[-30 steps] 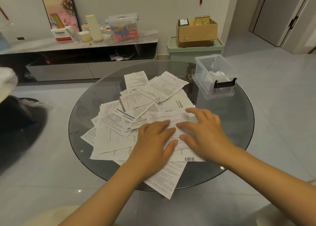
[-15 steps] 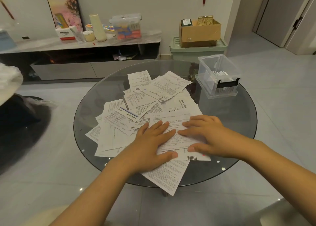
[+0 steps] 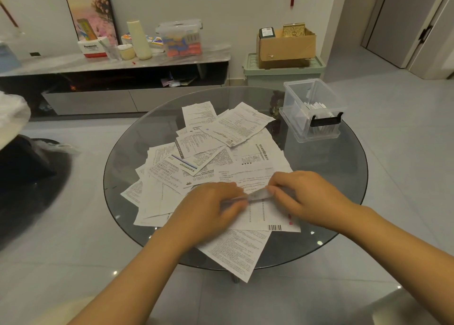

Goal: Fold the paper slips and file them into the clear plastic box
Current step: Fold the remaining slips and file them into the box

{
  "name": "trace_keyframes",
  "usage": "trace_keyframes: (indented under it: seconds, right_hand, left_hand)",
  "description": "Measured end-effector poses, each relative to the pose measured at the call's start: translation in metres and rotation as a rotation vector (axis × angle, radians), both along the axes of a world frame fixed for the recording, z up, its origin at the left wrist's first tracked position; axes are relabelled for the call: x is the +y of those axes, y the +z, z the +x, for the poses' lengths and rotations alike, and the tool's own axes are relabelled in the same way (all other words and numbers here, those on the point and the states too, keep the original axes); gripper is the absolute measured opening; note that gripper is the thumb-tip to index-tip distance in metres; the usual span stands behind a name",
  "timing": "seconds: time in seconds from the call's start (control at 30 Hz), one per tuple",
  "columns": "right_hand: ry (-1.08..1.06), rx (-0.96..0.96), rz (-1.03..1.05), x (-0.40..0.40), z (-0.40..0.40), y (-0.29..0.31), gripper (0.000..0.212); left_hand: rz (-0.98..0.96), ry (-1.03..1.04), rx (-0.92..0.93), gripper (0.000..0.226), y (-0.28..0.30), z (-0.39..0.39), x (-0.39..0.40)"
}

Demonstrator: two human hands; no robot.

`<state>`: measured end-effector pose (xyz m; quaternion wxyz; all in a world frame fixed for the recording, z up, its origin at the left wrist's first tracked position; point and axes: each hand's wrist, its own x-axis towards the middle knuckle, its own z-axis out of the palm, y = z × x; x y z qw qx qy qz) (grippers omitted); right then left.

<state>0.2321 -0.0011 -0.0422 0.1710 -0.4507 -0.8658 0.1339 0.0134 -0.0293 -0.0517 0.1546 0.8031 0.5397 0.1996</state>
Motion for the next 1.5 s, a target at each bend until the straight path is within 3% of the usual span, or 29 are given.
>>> trace_keyframes:
  seconds: [0.13,0.23,0.4,0.5,0.73,0.9,0.97,1.1,1.33,1.5]
  right_hand:
    - [-0.121,0.285,-0.072,0.001,-0.001,0.000,0.009]
    - [-0.238,0.352,-0.186,0.009,-0.002,-0.004,0.029]
    - [-0.260,0.262,-0.272,0.009,-0.008,-0.009,0.070]
    - [-0.221,0.162,-0.220,0.008,-0.011,-0.010,0.079]
    - [-0.188,-0.096,-0.211,0.013,-0.007,-0.004,0.049]
    - [-0.079,-0.275,-0.188,0.014,-0.001,0.005,0.047]
    - [-0.041,-0.284,-0.189,0.013,0.001,0.006,0.049]
    - [0.007,-0.297,-0.166,0.011,0.003,0.007,0.053]
    - [0.050,-0.263,-0.032,0.004,0.002,0.006,0.043]
    - [0.064,-0.185,0.055,0.003,0.000,0.005,0.034]
  left_hand:
    - [0.022,0.169,-0.225,0.010,0.005,0.002,0.001]
    - [-0.020,0.225,-0.291,0.004,0.005,0.003,0.003]
    - [-0.074,0.255,-0.232,0.059,0.002,0.009,0.004]
    - [-0.085,0.265,-0.223,0.081,-0.001,0.011,0.005]
    - [-0.007,0.275,-0.112,0.074,-0.007,0.003,0.009]
    - [0.162,0.138,0.001,0.037,-0.011,0.001,0.007]
    - [0.175,0.058,0.029,0.028,-0.013,0.004,0.004]
    - [0.145,0.026,0.035,0.038,-0.015,0.007,0.002]
    - [0.203,0.003,0.042,0.038,-0.016,0.009,0.004]
    - [0.260,-0.028,0.006,0.025,-0.018,0.011,0.007]
